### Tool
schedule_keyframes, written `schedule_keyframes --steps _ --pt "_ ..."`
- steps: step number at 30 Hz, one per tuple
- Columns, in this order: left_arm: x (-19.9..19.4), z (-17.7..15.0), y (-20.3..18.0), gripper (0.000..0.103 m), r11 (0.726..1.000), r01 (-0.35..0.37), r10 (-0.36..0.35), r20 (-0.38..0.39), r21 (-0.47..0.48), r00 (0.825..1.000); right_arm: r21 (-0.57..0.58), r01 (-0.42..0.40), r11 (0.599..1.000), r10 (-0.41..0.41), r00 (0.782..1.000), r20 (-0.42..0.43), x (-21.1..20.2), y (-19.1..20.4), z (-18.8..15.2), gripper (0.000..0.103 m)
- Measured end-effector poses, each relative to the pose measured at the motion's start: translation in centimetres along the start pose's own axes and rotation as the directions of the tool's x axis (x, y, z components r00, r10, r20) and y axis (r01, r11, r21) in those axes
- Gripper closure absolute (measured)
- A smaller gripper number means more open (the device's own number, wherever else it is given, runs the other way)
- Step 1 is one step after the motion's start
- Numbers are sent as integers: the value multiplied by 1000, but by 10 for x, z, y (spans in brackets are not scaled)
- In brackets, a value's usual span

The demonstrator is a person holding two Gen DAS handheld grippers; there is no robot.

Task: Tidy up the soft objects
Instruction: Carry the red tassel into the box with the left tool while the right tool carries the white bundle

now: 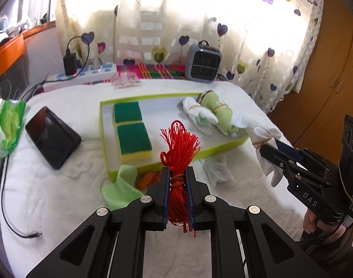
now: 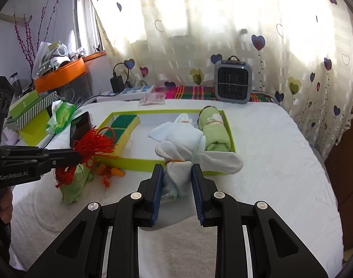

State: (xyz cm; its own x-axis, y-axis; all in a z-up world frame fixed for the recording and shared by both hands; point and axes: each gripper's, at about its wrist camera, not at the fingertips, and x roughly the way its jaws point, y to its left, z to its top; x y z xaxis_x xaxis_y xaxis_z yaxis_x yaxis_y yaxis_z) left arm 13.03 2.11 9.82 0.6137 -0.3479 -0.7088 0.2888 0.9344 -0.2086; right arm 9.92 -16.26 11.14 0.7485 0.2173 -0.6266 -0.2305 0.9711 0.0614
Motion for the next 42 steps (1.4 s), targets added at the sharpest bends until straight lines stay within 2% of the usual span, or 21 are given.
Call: schedule_keyframes --steps 12,22,30,42 --pt "8 31 9 91 999 29 -28 39 -14 999 10 -29 1000 28 999 22 9 -3 24 77" --pt "36 64 21 91 998 52 -51 25 -43 998 61 -96 994 95 995 22 29 -13 49 77" --pt "66 89 29 91 997 52 -52 -5 -57 999 82 -156 984 160 986 -48 62 -8 50 77" --pt "116 97 31 91 995 36 -44 -80 -97 996 76 -141 987 151 976 -156 104 -4 38 77"
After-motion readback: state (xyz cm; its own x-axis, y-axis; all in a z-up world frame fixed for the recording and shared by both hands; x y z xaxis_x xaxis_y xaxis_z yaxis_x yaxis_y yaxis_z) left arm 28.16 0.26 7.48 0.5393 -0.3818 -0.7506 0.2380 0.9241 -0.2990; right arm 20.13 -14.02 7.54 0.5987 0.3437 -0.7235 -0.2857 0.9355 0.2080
